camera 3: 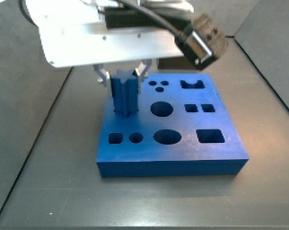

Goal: Insert the star object.

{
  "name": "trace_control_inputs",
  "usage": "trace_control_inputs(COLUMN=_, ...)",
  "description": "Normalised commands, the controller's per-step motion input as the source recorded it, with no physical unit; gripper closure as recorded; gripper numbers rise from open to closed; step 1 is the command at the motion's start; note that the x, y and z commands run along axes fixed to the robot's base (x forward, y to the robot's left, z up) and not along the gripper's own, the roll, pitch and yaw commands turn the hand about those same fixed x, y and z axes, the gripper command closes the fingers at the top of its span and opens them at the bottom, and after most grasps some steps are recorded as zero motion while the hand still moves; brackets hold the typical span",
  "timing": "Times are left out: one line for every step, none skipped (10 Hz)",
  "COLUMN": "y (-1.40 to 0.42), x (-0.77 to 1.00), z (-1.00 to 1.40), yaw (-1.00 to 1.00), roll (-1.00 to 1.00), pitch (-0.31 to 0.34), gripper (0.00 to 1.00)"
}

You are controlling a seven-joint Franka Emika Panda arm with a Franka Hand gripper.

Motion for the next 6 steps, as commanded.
trace_control_inputs(y=0.0, x=0.04, z=-0.54, yaw=0.0, roll=0.06, pitch=0.0, gripper=1.0)
trace_control_inputs(y=0.0, x=0.0, z=-0.43, yaw=0.0, roll=0.08, pitch=0.0, gripper=1.0)
trace_control_inputs(y=0.0, x=0.0, z=-0.39, yaw=0.0, roll=0.13, pitch=0.0, gripper=1.0)
trace_control_inputs(y=0.0, x=0.0, z=-0.47, yaw=0.0, roll=0.09, pitch=-0.033, gripper=1.0)
trace_control_inputs(y=0.01, x=0.0, z=-0.21, yaw=0.0, roll=-0.11, pitch=-0.121, gripper=1.0)
trace_control_inputs(y=0.0, x=0.0, z=0.0, yaw=0.0, roll=-0.01, pitch=0.0, gripper=1.0)
